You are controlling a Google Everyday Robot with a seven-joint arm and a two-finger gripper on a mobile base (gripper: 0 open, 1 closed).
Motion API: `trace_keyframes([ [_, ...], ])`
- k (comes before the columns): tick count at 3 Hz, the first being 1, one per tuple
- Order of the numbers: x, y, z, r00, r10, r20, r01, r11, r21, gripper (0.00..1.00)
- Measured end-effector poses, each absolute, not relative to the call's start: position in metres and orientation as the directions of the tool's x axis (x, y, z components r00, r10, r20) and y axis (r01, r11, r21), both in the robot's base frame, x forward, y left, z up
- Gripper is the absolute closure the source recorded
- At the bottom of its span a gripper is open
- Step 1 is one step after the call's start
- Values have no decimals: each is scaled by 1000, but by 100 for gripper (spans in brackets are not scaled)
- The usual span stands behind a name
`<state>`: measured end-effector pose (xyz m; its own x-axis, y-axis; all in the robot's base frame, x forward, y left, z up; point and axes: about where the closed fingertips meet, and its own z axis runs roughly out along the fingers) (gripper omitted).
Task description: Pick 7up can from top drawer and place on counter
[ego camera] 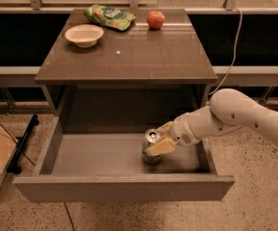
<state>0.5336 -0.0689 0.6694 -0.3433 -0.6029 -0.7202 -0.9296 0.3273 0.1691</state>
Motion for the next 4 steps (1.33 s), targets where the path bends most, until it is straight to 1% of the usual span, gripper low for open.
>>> trace_keyframes([
  [1,521,-76,689,-344,-593,-728,-932,313,184,72],
  [2,520,-93,735,-325,-610,-723,-941,286,181,95],
  [3,533,-119,812,-259,-673,-692,-960,257,110,100],
  [4,548,-143,871,-224,-751,-621,-969,238,62,100],
])
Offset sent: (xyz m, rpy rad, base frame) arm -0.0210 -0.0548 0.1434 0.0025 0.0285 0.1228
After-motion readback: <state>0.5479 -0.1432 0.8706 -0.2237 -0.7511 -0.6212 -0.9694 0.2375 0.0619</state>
